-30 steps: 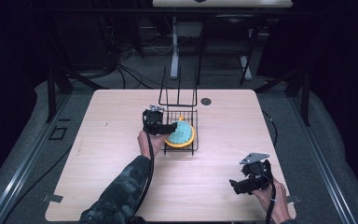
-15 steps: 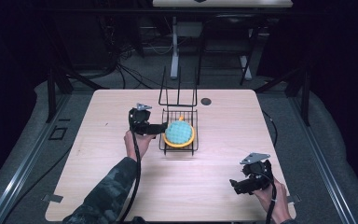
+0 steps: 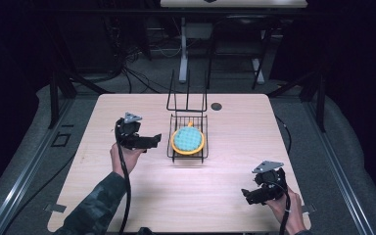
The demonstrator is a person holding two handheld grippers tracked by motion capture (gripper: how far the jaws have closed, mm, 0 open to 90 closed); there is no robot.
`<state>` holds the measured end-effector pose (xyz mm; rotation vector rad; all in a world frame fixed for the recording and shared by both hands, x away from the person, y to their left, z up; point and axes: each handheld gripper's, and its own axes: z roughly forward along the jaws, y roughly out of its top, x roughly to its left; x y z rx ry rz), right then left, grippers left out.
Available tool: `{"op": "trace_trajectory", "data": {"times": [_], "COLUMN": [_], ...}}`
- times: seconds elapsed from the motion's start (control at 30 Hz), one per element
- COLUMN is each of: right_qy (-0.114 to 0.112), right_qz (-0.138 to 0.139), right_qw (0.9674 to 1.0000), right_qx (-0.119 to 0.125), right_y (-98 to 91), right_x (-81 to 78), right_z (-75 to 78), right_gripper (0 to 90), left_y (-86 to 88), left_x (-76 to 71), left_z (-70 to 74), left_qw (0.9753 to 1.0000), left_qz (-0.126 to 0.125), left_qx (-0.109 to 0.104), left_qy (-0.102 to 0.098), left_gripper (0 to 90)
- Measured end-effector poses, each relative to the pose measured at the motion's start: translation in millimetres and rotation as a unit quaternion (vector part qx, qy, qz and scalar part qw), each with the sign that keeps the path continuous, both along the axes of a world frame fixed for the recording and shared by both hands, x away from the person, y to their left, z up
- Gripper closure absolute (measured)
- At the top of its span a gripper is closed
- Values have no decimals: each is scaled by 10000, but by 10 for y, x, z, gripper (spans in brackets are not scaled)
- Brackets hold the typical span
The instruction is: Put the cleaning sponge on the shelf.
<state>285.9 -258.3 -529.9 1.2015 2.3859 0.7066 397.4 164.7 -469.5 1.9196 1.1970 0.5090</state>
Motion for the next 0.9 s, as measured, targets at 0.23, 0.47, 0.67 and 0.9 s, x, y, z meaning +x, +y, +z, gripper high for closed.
{"op": "trace_trajectory", "data": {"times": [0.23,0.47,0.67,0.9], "right_qy": [-32,-16,14,-7], "right_qz": [5,7,20,42], "right_qw": [10000,10000,10000,10000], "right_qx": [-30,-37,-46,-5], "right_y": [-10,-4,-12,1], "right_x": [-15,-19,-15,-26], "right_z": [3,-5,-10,5], "right_gripper": [1,1,2,3], "left_y": [166,336,523,598], "left_x": [-241,-462,-683,-783], "left_z": [32,-72,-260,-406], "left_qw": [9997,9991,9989,9985], "left_qz": [-89,-127,6,117], "left_qx": [219,396,453,474], "left_qy": [-60,94,124,260], "left_gripper": [2,2,2,0]}}
